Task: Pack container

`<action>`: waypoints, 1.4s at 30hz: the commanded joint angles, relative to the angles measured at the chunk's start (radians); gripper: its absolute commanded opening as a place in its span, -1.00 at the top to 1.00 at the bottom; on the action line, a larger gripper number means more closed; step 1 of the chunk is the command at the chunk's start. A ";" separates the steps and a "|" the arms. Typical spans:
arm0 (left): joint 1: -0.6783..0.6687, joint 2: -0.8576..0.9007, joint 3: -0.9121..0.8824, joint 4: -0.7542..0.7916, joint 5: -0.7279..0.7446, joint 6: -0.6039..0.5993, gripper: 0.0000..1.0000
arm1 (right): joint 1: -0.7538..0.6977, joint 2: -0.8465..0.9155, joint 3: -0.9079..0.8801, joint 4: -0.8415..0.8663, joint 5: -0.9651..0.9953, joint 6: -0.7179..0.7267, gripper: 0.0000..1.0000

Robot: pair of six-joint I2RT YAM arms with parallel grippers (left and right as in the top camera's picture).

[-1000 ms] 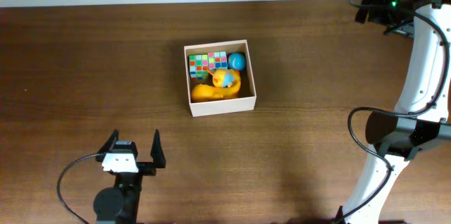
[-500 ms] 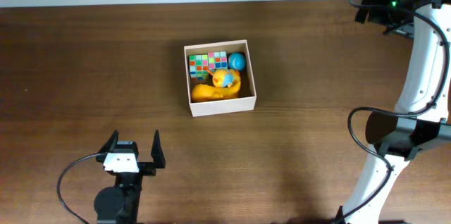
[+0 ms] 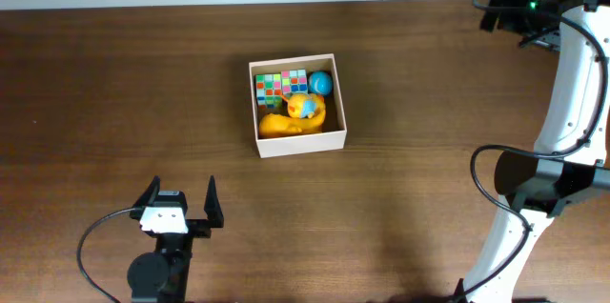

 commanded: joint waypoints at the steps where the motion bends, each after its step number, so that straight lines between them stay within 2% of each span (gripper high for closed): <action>1: 0.006 -0.010 -0.008 0.002 -0.010 0.016 -0.99 | 0.000 -0.027 0.015 0.001 -0.003 0.008 -0.97; 13: 0.006 -0.010 -0.008 0.002 -0.010 0.016 -0.99 | 0.004 -0.024 0.015 0.001 -0.003 0.008 -0.97; 25: 0.006 -0.010 -0.008 0.002 -0.010 0.016 -0.98 | 0.237 -0.105 0.015 0.001 -0.003 0.008 -0.97; 32: 0.006 -0.010 -0.008 0.002 -0.010 0.016 -0.99 | 0.339 -0.255 -0.008 -0.002 0.012 -0.013 -0.97; 37: 0.006 -0.010 -0.008 0.002 -0.010 0.016 -0.99 | 0.332 -0.424 -0.157 0.076 0.024 -0.019 -0.97; 42: 0.006 -0.010 -0.008 0.003 -0.010 0.016 -0.99 | 0.332 -0.658 -0.453 0.266 0.053 -0.023 -0.98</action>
